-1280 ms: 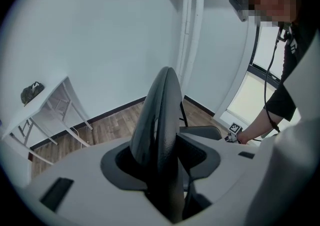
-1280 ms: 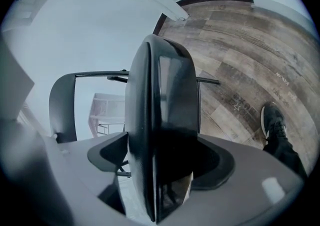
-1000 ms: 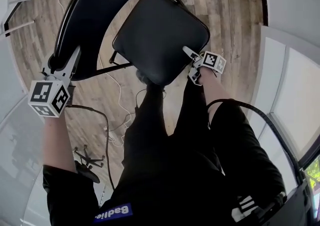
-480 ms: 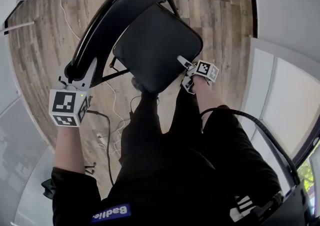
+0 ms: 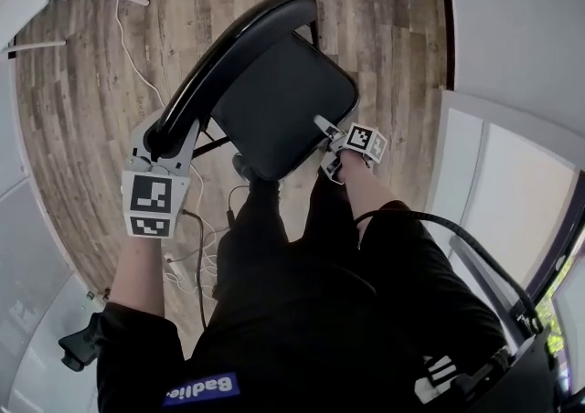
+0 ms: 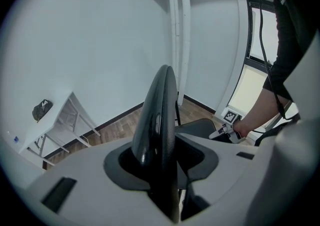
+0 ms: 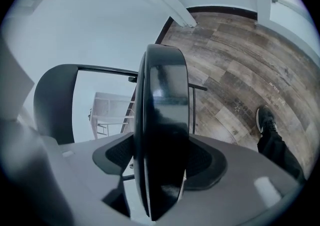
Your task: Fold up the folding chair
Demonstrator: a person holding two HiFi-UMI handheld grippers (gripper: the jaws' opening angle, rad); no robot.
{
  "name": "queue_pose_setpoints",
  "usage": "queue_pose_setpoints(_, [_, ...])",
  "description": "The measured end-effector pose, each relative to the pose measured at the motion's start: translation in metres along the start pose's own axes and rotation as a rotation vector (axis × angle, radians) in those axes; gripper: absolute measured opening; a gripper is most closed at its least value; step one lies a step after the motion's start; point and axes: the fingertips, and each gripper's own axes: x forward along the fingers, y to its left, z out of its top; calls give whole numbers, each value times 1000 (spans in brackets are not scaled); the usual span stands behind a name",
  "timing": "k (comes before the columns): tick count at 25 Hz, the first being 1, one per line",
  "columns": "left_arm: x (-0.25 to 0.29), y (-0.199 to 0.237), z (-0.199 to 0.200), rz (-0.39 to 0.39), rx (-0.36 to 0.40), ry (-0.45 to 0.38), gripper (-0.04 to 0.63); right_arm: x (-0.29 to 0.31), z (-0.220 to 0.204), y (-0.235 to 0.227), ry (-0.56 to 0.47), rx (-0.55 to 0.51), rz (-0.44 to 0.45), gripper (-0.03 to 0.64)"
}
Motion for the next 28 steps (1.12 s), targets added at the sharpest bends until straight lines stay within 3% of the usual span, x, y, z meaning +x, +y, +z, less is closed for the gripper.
queue_pose_setpoints(9, [-25,-27,12,-44,2,-7,127,-13,3,54,-6,-9,26,253])
queue_pose_setpoints(28, [-62,-62,29,-42,71,25,89,-12,-3,163,-8,-19,38,239])
